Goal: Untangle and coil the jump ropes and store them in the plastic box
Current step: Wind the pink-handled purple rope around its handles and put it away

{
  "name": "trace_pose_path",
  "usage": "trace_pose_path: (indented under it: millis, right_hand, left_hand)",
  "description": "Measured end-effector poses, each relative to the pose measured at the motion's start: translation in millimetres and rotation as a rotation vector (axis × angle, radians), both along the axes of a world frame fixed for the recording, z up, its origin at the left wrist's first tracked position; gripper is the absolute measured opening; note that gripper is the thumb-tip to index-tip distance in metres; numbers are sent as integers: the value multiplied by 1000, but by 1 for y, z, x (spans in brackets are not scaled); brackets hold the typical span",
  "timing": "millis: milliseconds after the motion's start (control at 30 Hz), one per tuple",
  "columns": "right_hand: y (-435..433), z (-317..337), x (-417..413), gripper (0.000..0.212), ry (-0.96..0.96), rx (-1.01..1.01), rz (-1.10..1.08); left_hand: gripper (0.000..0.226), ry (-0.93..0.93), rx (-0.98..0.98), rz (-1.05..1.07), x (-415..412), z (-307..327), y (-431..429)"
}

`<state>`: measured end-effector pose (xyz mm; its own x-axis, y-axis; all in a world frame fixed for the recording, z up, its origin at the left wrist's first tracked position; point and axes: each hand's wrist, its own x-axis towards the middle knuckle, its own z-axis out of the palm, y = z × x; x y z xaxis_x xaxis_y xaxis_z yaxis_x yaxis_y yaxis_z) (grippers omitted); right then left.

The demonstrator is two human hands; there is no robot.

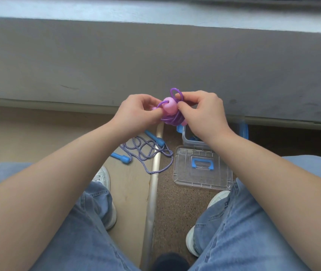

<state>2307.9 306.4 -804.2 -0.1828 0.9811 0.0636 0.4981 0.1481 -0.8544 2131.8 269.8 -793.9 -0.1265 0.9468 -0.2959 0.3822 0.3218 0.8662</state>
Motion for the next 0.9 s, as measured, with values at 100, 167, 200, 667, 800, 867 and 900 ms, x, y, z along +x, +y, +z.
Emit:
trace_pose_path:
  millis: [100,167,200,667,800,867,900]
  right_hand:
    - [-2,1,0,26,-5,37,37]
    - [0,-1,0,28,21,29,37]
    - [2,-2,0,30,39,9,30]
    - [13,-7,-1,27,381,-511,-161]
    - [15,-9,1,20,317,-512,-155]
    - [14,-7,2,13,302,-526,-116]
    - [14,-6,3,9,304,-537,-90]
  left_hand:
    - [13,42,7,37,0,-7,3]
    - [16,119,3,38,-1,-9,4]
    - [18,144,-6,31,-1,-8,5]
    - [9,59,-11,-109,4,0,0]
    - [10,137,-9,-165,3,-4,-1]
    - [17,220,13,-203,2,-6,-2]
    - [23,264,27,-218,2,-7,-3]
